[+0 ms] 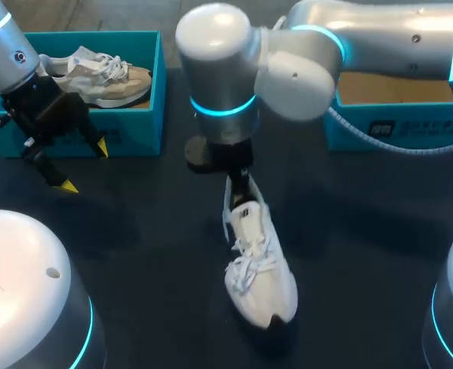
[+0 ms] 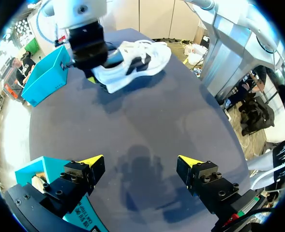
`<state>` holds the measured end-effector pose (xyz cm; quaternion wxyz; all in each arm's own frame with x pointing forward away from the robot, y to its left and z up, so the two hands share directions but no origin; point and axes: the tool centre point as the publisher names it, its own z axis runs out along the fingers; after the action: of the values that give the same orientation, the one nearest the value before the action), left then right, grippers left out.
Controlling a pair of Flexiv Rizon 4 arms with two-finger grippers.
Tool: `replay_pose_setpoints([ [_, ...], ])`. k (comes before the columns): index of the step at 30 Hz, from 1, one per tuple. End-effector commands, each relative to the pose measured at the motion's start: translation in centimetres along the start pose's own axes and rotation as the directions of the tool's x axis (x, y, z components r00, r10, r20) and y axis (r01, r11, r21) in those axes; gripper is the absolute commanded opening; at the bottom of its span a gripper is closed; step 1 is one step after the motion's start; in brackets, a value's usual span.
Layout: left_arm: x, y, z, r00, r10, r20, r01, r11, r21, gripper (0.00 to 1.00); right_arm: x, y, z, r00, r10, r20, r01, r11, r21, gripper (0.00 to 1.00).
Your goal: Take the shoe out of the shoebox, open the shoe tongue, remove and reinsert the insole, then place the shoe into the shoebox
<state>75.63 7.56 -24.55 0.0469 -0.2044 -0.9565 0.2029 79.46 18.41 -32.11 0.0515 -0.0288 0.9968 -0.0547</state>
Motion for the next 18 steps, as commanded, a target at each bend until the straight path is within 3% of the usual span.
replay_pose_setpoints([
  [1,0.11,0.00,-0.03,1.000,0.000,0.000,0.000,1.000,-0.002,1.00,-1.31,-2.46,-3.80,1.000,0.015,0.018,-0.014,1.000,-0.012,0.00],
  [18,0.11,0.00,-0.03,1.000,0.000,0.000,0.000,1.000,-0.002,1.00,-1.31,-2.46,-3.80,1.000,0.015,0.018,-0.014,1.000,-0.012,0.00],
])
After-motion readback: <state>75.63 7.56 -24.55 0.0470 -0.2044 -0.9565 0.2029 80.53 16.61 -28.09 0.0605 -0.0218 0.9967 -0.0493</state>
